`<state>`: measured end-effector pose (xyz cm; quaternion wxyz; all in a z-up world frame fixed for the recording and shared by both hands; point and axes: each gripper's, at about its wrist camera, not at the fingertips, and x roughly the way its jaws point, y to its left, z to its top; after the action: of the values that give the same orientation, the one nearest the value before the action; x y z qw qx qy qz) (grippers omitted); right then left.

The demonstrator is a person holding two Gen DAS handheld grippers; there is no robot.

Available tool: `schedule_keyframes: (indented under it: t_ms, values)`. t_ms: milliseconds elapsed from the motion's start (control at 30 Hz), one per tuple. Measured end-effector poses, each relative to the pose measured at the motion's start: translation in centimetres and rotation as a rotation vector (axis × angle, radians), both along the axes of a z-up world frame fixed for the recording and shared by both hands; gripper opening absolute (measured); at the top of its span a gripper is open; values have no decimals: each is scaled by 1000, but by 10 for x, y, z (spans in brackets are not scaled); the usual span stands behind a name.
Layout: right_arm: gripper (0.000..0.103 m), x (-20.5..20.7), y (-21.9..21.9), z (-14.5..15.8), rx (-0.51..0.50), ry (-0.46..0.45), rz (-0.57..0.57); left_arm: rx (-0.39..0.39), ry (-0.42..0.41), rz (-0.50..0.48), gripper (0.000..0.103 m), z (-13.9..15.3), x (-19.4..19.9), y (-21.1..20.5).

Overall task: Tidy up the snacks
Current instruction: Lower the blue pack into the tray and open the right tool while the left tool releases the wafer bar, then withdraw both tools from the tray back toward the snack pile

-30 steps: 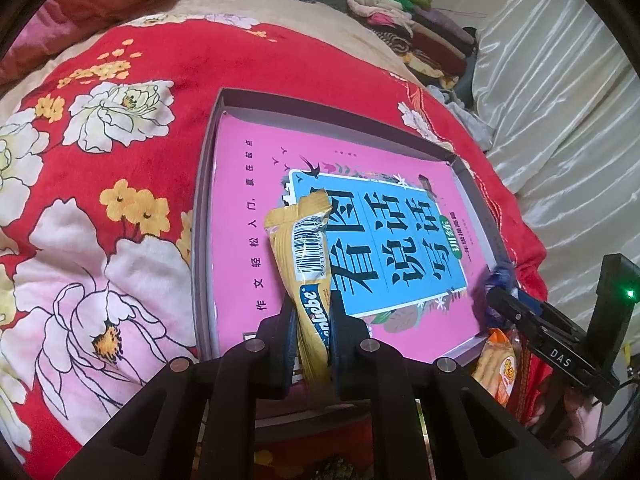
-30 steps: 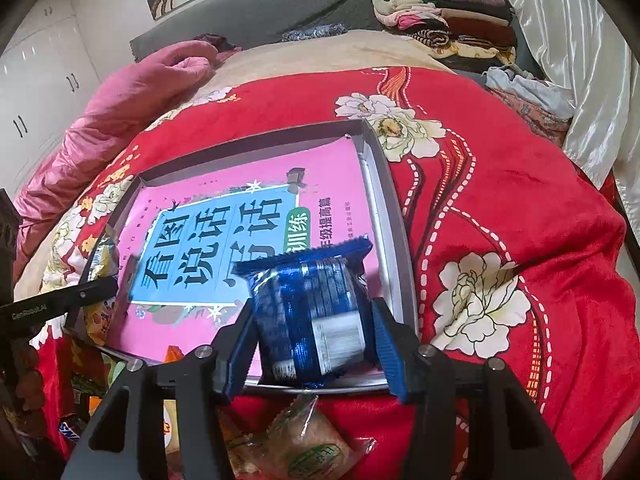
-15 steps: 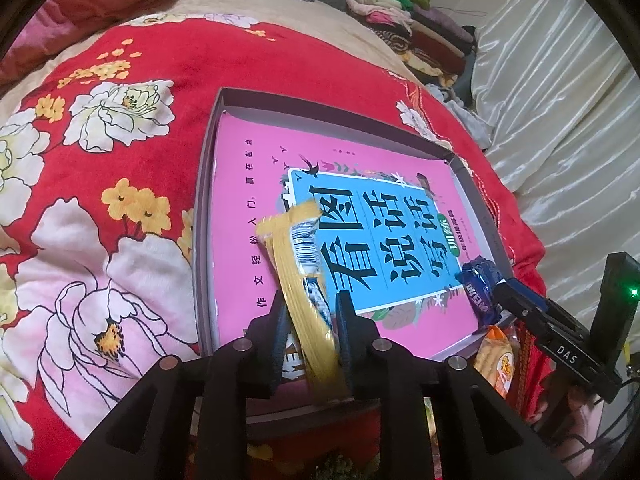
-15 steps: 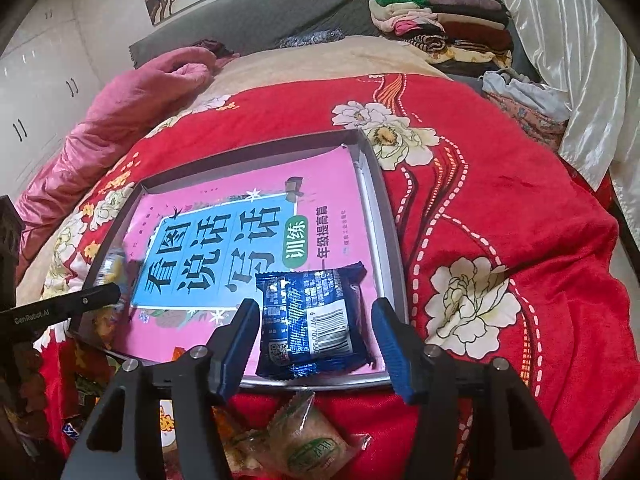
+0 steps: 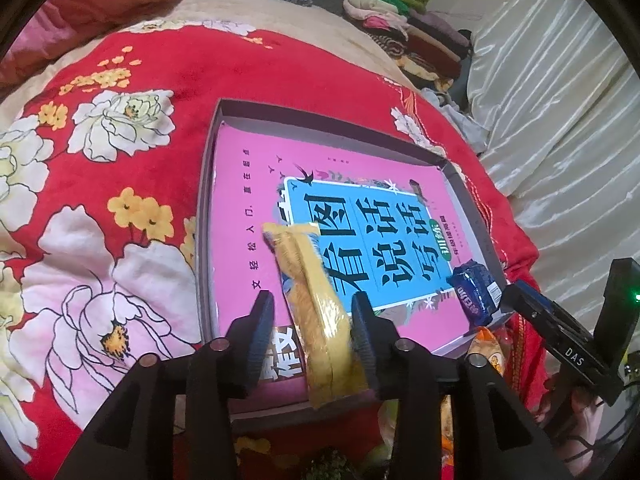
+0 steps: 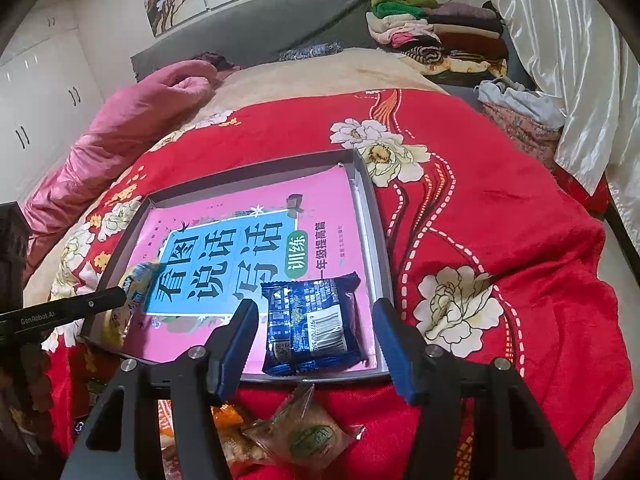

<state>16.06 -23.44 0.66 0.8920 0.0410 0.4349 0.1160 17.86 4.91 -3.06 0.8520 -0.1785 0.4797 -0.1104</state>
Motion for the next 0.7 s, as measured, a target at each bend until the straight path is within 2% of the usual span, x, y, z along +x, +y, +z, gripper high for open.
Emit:
schedule_keyframes:
  t_ms: [533, 700]
  values:
    - [63, -13, 0, 19, 15, -41, 13, 2, -62, -15, 67, 32, -10, 1]
    - [67, -17, -1, 22, 24, -53, 12, 24, -85, -20, 74, 41, -15, -2]
